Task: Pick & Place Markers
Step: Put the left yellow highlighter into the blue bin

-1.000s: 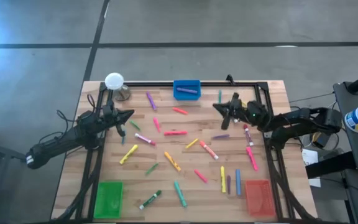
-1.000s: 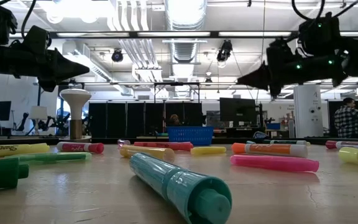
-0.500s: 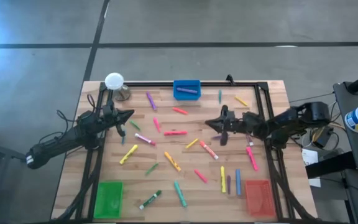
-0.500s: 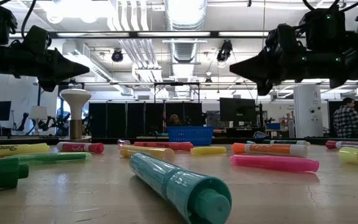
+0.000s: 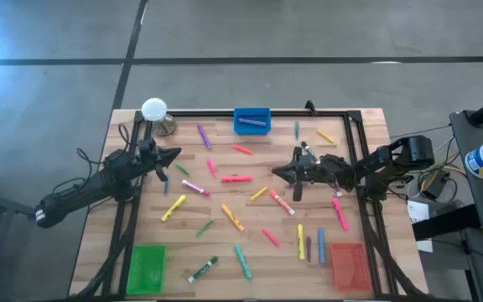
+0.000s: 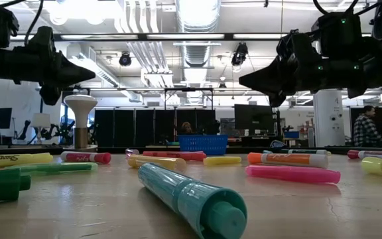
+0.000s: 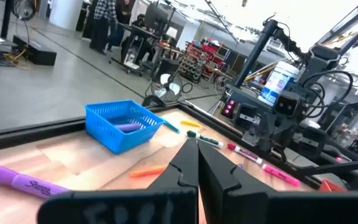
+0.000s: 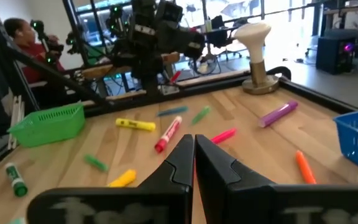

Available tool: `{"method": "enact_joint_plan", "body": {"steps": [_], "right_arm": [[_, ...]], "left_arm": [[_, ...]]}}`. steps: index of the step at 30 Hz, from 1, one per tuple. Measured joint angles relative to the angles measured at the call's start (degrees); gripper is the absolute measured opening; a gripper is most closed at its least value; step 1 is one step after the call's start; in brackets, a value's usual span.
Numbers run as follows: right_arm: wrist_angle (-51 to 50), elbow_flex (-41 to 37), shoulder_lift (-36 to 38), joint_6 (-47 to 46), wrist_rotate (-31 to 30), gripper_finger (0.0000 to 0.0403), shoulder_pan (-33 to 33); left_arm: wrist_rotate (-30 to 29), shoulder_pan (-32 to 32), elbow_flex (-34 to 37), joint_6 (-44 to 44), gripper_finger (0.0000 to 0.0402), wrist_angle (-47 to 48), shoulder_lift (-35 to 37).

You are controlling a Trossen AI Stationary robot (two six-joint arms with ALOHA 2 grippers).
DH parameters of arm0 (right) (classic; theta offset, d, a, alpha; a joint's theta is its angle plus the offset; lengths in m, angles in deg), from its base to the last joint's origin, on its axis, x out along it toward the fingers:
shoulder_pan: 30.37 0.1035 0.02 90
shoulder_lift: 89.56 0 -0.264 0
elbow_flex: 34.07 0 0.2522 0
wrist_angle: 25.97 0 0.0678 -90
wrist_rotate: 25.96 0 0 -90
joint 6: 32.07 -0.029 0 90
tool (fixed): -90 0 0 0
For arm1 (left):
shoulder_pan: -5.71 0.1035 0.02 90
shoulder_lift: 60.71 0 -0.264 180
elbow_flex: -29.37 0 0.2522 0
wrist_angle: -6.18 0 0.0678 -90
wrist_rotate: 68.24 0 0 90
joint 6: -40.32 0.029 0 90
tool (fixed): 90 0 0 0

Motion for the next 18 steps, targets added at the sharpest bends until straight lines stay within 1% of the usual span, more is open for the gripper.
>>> {"method": "enact_joint_plan", "body": {"steps": [3, 7, 9, 10, 13, 18], "right_arm": [[0.03, 0.3, -0.68, 1.37, 0.01, 0.0011, -0.02], [0.0, 0.62, -0.39, 3.7, 0.0, 0.0011, -0.04], [0.14, 0.65, 0.0, 5.49, 0.0, 0.0011, -0.05], [0.22, 0.76, 0.16, 6.4, 0.0, 0.0011, -0.07], [0.08, 1.29, 0.45, 7.89, 0.0, 0.0011, -0.13], [-0.06, 1.81, 0.64, 8.57, 0.0, 0.0011, -0.15]], "left_arm": [[-0.57, 0.0, 0.04, 0.69, 0.0, -0.11, -0.34], [-3.63, 0.04, 0.26, -1.76, 0.0, -1.89, -1.54], [-3.65, 0.07, 0.12, -3.39, 0.0, -3.21, -2.71], [-2.7, 0.07, -0.31, -3.66, 0.0, -2.2, -3.42], [-1.28, -0.2, -2.25, -3.49, 0.0, -1.61, -7.0], [-1.27, -0.86, -6.58, -3.05, 0.0, 0.05, -15.2]]}}
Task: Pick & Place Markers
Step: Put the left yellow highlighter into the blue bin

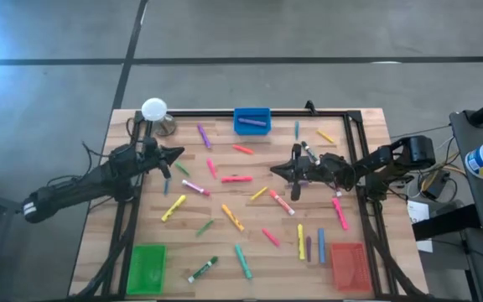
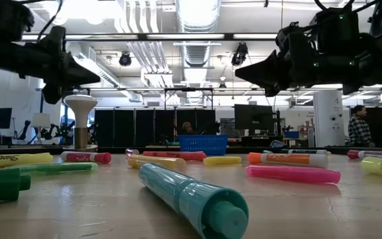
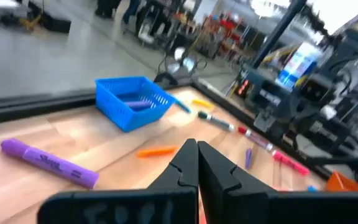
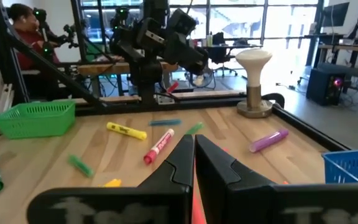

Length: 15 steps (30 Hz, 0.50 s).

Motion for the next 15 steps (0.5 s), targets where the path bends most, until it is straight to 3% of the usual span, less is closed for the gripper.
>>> {"method": "enact_joint_plan", "body": {"steps": [7, 15], "right_arm": [[-0.46, -0.11, 0.02, 0.6, 0.0, 0.0011, 0.0], [-0.45, -0.13, 0.02, 0.25, 0.02, 0.0011, -0.02]], "left_arm": [[-3.25, -6.17, -8.53, -0.67, 0.0, 4.96, -13.14], [-14.81, -17.84, -21.24, -11.37, 0.0, 25.56, -26.39]]}}
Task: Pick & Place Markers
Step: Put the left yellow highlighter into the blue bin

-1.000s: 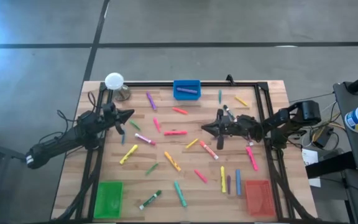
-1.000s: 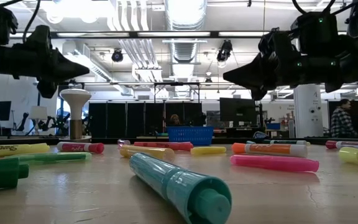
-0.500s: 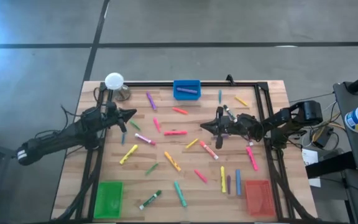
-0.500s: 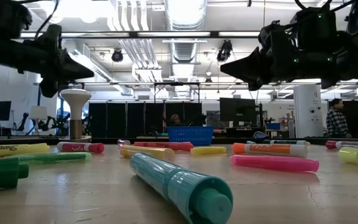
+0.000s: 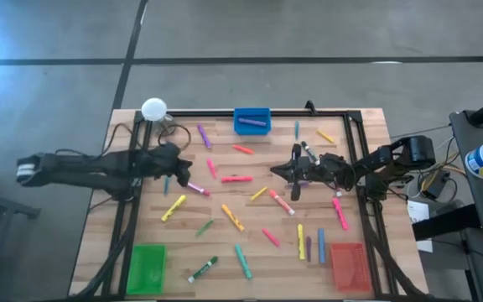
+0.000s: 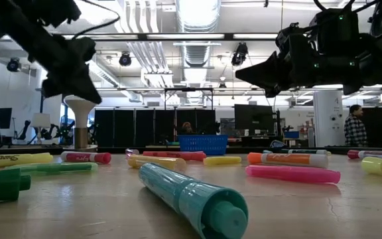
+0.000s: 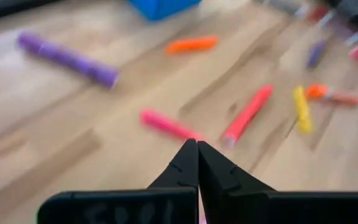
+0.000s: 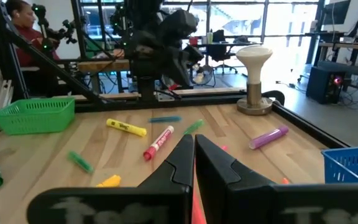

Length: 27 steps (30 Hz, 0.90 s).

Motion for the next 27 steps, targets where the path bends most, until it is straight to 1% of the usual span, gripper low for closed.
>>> {"method": "enact_joint_plan", "body": {"steps": [2, 7, 9, 11, 15, 20, 24, 27], "right_arm": [[0.04, 0.0, 0.02, -0.07, 0.0, 0.0011, 0.02], [0.02, -0.02, 0.04, -0.32, 0.02, 0.0011, 0.02], [-0.03, -0.04, 0.04, -0.36, 0.06, 0.0011, 0.04], [-0.55, -0.07, 0.04, -0.42, 0.18, 0.0011, 0.14], [-2.08, -0.1, 0.04, -2.06, 0.42, 0.0011, 0.56], [-2.97, -0.2, 0.04, -2.62, 0.51, 0.0011, 2.18], [-3.04, -0.22, 0.04, -2.51, 0.61, 0.0011, 3.77], [-3.06, -0.22, 0.04, -2.45, 0.59, 0.0011, 5.02]], "left_arm": [[-0.38, -2.35, -3.74, -3.83, 0.0, 4.24, -3.01], [-0.11, -6.95, -11.87, -17.12, 0.0003, 20.58, -11.84], [0.12, -8.37, -14.83, -20.22, 0.0011, 26.96, -15.29], [0.54, -10.21, -16.99, -22.85, 0.0024, 31.09, -18.87], [1.42, -13.36, -20.46, -26.22, 0.0061, 31.9, -24.09], [6.34, -15.63, -21.25, -29.19, 0.0097, 32.06, -29.31], [6.83, -17.15, -20.01, -30.68, 0.0107, 31.78, -32.23], [8.4, -17.51, -18.69, -30.41, 0.0108, 28.62, -33.35]]}}
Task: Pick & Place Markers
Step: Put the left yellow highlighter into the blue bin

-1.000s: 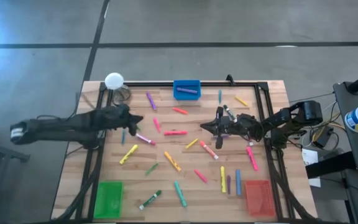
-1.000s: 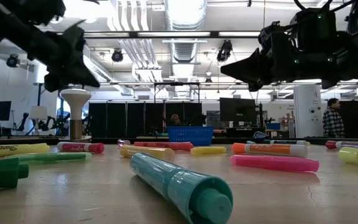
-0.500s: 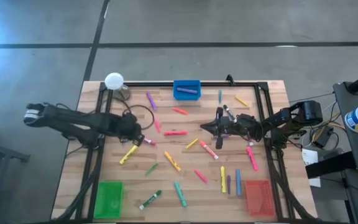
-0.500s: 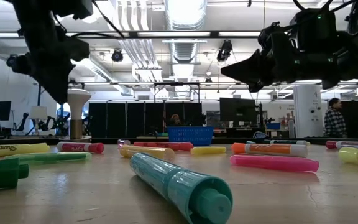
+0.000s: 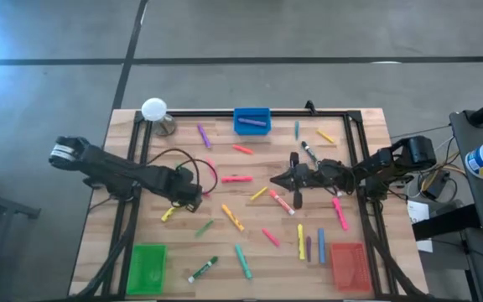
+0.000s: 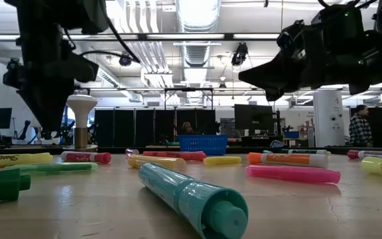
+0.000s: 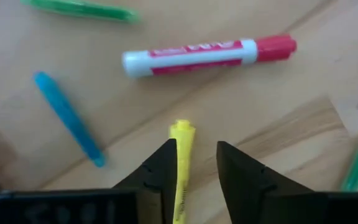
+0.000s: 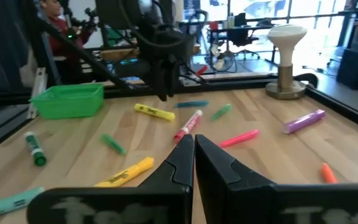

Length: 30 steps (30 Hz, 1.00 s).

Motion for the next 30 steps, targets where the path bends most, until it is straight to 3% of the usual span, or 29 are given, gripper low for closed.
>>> {"method": "enact_joint_plan", "body": {"steps": [20, 30], "right_arm": [[0.17, 0.0, -0.04, 2.17, -0.61, 0.0011, 3.53], [-0.48, 0.02, -0.04, 1.3, -0.59, 0.0011, 3.53]], "left_arm": [[2.06, -0.09, 12.44, -2.08, 0.0107, -14.92, -0.98], [5.53, -0.15, 11.23, -0.02, 0.0054, -13.79, 0.12]]}}
